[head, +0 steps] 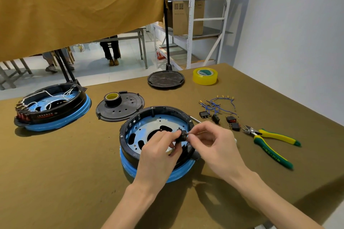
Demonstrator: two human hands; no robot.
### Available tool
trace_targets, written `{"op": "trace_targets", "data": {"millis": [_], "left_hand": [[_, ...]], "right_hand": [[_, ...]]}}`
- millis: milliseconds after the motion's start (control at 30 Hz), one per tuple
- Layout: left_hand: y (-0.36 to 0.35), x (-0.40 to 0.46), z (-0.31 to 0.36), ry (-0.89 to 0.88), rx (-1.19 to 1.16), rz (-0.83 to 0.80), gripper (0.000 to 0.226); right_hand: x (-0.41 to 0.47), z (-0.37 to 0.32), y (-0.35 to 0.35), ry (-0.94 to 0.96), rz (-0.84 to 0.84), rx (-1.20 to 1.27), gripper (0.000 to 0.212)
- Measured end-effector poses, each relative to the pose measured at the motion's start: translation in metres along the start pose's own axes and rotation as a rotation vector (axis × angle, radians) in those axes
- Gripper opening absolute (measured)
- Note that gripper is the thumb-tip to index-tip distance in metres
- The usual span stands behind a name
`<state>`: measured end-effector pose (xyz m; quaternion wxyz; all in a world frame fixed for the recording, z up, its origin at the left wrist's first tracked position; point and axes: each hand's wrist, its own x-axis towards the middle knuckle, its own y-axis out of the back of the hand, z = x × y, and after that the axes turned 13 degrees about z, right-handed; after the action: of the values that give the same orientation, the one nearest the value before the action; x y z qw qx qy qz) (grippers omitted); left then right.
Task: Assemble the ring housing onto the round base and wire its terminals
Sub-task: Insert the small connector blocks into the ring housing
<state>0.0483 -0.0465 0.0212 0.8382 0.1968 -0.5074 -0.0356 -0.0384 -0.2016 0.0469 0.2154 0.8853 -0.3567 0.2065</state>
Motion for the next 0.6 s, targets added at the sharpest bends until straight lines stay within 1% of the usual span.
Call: {"op": "trace_targets", "data": {"millis": [67,167,333,467,600], "left_hand": [[0.001,0.0,0.001,-0.006,-0.001,-0.003,0.041],[0.001,-0.001,0.001,-0.017,0.004,0.005,0.041],[-0.001,-0.001,-0.001,-0.038,0.015,0.012,0.04],[-0.004,-0.002,-0.005,-0.043,-0.001,0.023,0.04],[-0.003,-0.002,-0.008,-0.052,-0.014,0.012,0.034]], "right_hand": [[-0.004,-0.001,-0.002,0.06,0.001,-0.047,0.012],[-0.005,-0.001,-0.003,0.101,0.02,-0.088,0.011],[-0.003,-0.002,-0.005,0.11,0.013,-0.139,0.013],[-0.001,-0.002,-0.006,0.051,-0.013,-0.111,0.016],[0.005,-0.002,-0.002,-0.088,-0.087,-0.062,0.014]]}}
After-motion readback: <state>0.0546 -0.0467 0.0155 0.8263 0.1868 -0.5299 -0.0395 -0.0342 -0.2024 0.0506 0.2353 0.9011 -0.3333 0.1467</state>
